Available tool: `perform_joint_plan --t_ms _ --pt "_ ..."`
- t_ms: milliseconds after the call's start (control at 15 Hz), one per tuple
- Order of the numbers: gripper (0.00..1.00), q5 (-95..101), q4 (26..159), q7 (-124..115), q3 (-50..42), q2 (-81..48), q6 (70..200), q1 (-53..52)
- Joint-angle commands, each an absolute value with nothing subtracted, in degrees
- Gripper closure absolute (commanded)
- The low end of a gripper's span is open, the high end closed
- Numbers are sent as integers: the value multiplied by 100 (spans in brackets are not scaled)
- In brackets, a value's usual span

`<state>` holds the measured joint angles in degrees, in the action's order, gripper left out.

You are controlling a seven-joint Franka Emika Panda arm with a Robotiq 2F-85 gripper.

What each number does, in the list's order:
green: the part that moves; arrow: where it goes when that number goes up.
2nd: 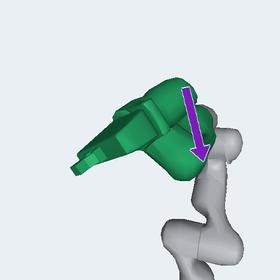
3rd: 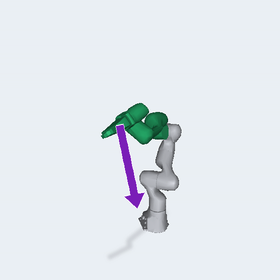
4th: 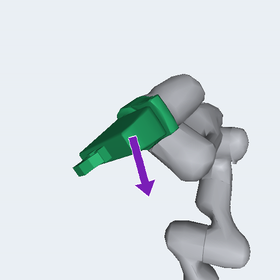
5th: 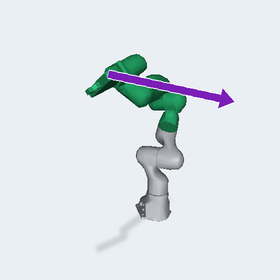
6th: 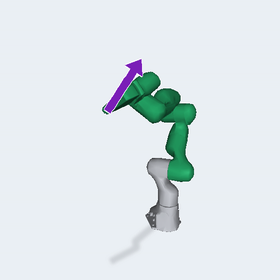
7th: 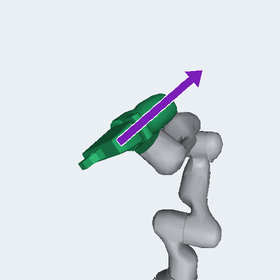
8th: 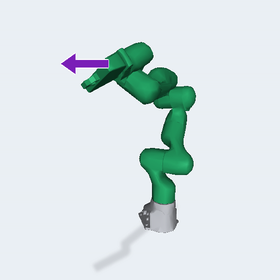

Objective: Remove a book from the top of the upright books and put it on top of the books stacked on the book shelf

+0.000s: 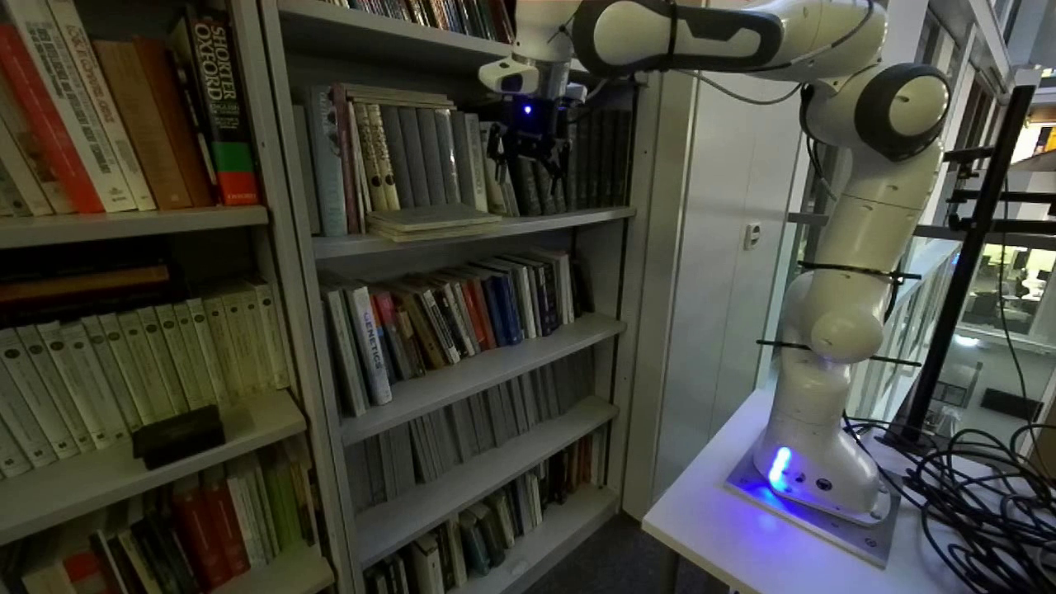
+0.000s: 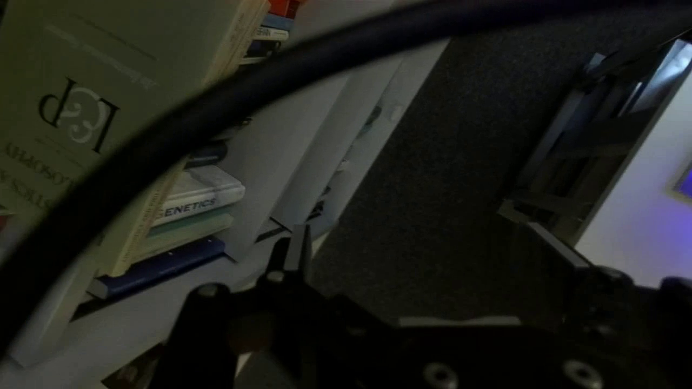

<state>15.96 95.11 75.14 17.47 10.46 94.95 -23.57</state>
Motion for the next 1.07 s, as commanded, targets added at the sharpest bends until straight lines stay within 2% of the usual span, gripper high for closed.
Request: perform_joint_plan --t_ms 0,1000 --pt "0 1210 9507 8301 1634 1137 9193 -2204" --pt "0 1339 9470 8422 1733 962 9172 -2104"
